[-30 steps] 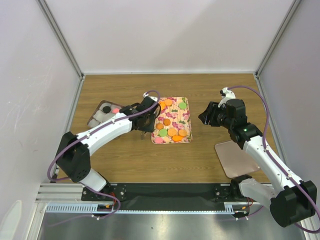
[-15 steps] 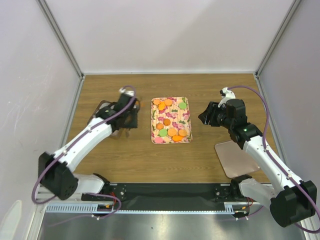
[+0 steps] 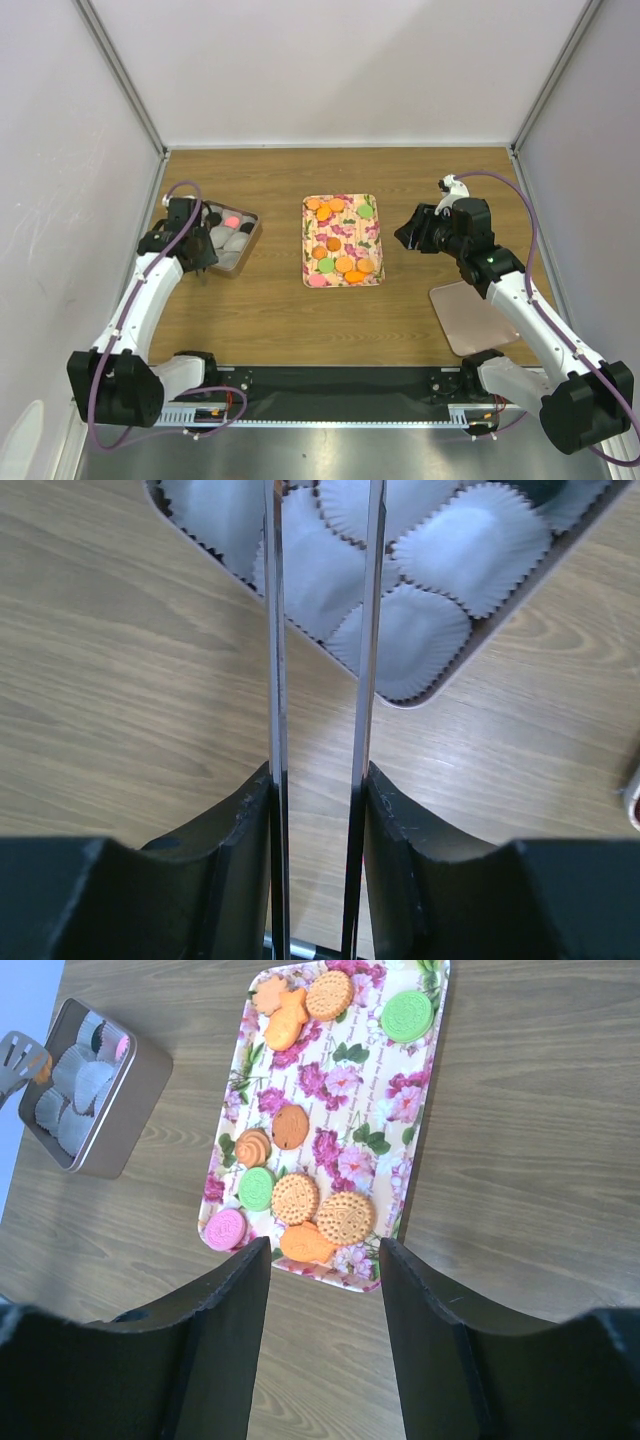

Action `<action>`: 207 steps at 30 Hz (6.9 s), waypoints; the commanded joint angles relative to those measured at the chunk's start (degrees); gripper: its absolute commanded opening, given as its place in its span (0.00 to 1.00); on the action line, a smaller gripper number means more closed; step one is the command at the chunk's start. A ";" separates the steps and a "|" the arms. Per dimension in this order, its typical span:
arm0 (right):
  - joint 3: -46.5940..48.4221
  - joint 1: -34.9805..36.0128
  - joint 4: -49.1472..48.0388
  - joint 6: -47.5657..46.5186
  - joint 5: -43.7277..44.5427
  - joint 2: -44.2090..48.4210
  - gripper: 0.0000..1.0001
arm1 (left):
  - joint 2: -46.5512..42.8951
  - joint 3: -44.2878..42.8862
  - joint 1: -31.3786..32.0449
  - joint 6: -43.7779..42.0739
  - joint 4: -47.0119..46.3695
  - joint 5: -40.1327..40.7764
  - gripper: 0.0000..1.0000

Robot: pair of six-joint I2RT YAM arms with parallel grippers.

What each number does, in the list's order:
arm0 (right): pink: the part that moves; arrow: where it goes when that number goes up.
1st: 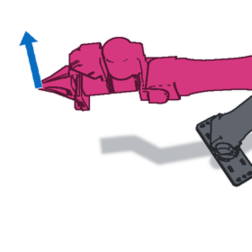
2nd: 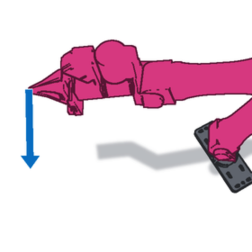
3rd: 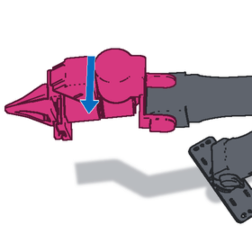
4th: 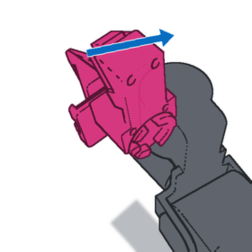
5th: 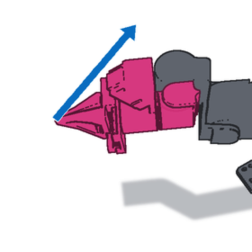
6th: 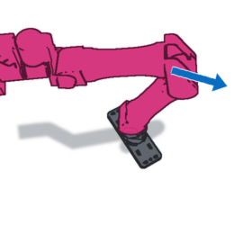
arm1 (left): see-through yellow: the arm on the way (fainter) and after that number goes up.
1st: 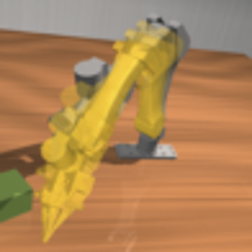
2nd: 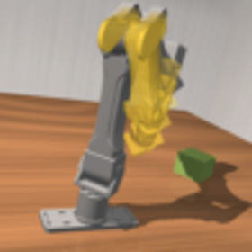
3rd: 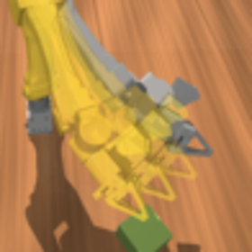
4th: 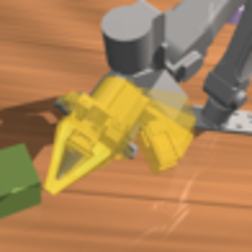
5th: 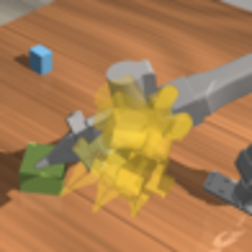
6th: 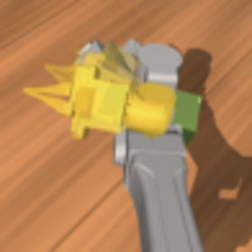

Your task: Pack the cookies

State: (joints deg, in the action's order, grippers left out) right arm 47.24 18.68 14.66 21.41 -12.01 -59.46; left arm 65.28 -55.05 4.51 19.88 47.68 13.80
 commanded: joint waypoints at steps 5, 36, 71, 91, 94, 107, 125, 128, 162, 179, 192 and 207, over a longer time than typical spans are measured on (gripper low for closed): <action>0.39 0.04 -1.82 0.39 -0.56 0.66 0.53 | 1.96 0.46 -4.34 -2.65 -2.41 -1.58 0.41; 0.48 0.13 -1.38 0.21 -0.03 1.19 0.53 | 7.32 -2.34 -6.62 -2.04 -5.93 0.44 0.43; 0.57 -0.04 -1.82 -0.14 1.64 -3.19 0.53 | -1.57 -5.24 8.90 0.33 -1.45 -3.53 0.46; 0.39 -2.24 -3.05 -1.28 3.92 -8.48 0.52 | 24.53 -18.33 32.57 2.62 -11.47 -6.68 0.49; 0.48 -2.42 -2.79 -1.37 4.10 -8.39 0.52 | 27.09 -20.09 33.19 2.53 -11.38 -5.72 0.50; 0.13 -2.42 -2.26 -1.11 3.57 -5.75 0.52 | 30.08 -20.89 33.28 1.66 -11.56 -4.05 0.51; 0.22 -2.42 -2.09 -0.93 2.61 -4.96 0.52 | 35.97 -24.49 33.63 1.04 -11.12 -2.29 0.51; 0.13 -2.42 -2.17 -0.93 2.69 -4.96 0.52 | 36.32 -24.93 33.63 0.86 -10.86 -2.38 0.50; 0.13 -2.33 -2.35 -0.49 2.52 -4.96 0.52 | 27.37 -26.52 34.60 -2.48 -4.09 0.70 0.28; 0.13 -2.42 -2.44 0.04 1.73 -5.05 0.51 | 15.49 -21.68 32.93 -3.27 1.62 3.16 0.29; 0.31 -2.42 -2.00 -0.23 1.90 -4.70 0.51 | 22.70 -18.26 33.01 -0.99 -2.24 -4.92 0.45; 0.39 -2.42 -2.00 -0.32 2.17 -4.87 0.51 | 26.31 -16.41 33.54 0.51 -5.14 -7.12 0.47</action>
State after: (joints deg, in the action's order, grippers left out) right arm 47.13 16.43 13.85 20.97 -9.78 -65.65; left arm 91.85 -71.66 37.76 19.49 44.66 7.38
